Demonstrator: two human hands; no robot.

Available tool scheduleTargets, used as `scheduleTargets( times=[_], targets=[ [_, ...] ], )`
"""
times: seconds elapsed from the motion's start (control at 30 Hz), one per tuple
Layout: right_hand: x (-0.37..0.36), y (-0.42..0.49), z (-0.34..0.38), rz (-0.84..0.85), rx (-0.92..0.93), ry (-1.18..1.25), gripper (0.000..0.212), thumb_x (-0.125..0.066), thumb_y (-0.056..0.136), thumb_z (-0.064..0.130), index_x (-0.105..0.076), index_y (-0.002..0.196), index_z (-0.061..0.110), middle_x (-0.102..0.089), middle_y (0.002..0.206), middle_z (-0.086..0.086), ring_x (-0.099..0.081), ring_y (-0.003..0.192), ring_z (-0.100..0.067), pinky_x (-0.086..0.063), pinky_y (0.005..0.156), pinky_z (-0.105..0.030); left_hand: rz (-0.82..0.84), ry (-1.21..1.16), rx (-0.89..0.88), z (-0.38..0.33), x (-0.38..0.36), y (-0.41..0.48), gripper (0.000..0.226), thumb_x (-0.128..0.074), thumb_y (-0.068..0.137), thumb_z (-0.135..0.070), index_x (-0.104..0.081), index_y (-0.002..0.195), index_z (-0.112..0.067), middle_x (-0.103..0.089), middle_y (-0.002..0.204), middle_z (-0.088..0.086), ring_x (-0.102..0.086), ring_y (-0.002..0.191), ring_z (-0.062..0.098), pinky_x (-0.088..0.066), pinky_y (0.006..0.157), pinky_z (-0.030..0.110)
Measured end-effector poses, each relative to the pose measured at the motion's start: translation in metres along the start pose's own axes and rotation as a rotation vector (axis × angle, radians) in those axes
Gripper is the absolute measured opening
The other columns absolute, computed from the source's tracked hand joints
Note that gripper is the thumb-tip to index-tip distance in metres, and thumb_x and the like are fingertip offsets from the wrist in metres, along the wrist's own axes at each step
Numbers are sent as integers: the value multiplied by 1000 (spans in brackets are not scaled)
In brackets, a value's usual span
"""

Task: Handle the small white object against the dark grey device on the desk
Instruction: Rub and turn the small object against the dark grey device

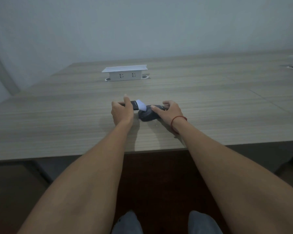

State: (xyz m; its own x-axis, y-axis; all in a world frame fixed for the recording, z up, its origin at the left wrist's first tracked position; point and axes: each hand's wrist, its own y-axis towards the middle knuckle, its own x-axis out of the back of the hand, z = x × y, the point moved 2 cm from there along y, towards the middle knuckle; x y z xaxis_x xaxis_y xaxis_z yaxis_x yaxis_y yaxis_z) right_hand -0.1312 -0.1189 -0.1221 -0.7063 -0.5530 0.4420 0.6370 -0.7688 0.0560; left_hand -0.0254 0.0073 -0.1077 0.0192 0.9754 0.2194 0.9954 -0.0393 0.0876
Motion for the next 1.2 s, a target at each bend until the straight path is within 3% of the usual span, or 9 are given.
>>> scheduleTargets(
  times=[0.1, 0.23, 0.33, 0.43, 0.63, 0.73, 0.93, 1.07, 1.2],
  targets=[
    [8, 0, 1, 150, 47, 121, 61, -73, 81, 30, -49, 134, 10, -57, 129, -10, -55, 110, -16, -45, 98, -27, 50, 22, -38, -1, 0, -1, 36, -48, 92, -49, -49, 92, -13, -56, 94, 1, -56, 88, 22, -41, 75, 31],
    [12, 1, 2, 177, 63, 152, 51, -70, 85, 18, -51, 131, 5, -57, 131, -15, -56, 114, -17, -45, 92, -21, 93, 343, -215, 0, -1, 0, 40, -49, 92, -48, -56, 101, -10, -62, 100, 7, -60, 96, 28, -44, 81, 36],
    [7, 2, -3, 72, 58, 85, 56, -70, 82, 37, -54, 128, 10, -59, 131, -10, -56, 115, -18, -44, 96, -25, -18, 331, -206, 3, 6, 4, 40, -46, 95, -43, -55, 106, -6, -65, 108, 15, -62, 101, 34, -47, 84, 40],
    [1, -6, -1, -19, 20, -39, 89, -68, 54, 74, -54, 123, 19, -60, 126, -3, -57, 114, -21, -48, 99, -41, -13, 194, -202, 4, 8, 0, 41, -40, 98, -42, -52, 106, -4, -63, 104, 14, -59, 96, 31, -45, 81, 37],
    [-2, -3, -5, 23, 62, -60, 77, -73, 66, 58, -53, 129, 19, -60, 128, -1, -56, 117, -21, -47, 101, -42, 80, 147, -302, -6, 0, -3, 37, -38, 100, -40, -50, 87, -8, -52, 82, 4, -49, 79, 21, -34, 68, 30],
    [0, 1, -7, 63, 86, -55, 74, -72, 70, 53, -52, 133, 18, -58, 133, -2, -54, 123, -23, -44, 105, -43, 45, 257, -304, -2, 1, 2, 42, -35, 101, -40, -55, 98, -3, -56, 91, 9, -51, 83, 26, -37, 70, 33],
    [-5, -11, 0, 64, 145, -492, 105, -53, 53, 88, -39, 139, 28, -42, 129, -4, -40, 121, -24, -38, 104, -42, -9, 78, -271, -11, -3, -4, 39, -34, 101, -38, -52, 97, -3, -58, 93, 13, -52, 84, 26, -37, 70, 32],
    [-2, -8, -3, 54, 190, -473, 82, -66, 64, 66, -46, 132, 24, -51, 127, -4, -46, 119, -26, -41, 99, -41, 135, 131, -344, -10, -11, -5, 32, -43, 99, -38, -49, 87, -8, -56, 85, 8, -55, 83, 27, -40, 70, 31],
    [2, -11, -1, 52, 218, -413, 67, -71, 69, 49, -52, 127, 21, -58, 125, -4, -51, 117, -25, -40, 101, -40, 77, 217, -313, 1, -7, 2, 41, -42, 99, -39, -56, 99, -1, -64, 100, 18, -59, 93, 33, -44, 76, 37]
  ],
)
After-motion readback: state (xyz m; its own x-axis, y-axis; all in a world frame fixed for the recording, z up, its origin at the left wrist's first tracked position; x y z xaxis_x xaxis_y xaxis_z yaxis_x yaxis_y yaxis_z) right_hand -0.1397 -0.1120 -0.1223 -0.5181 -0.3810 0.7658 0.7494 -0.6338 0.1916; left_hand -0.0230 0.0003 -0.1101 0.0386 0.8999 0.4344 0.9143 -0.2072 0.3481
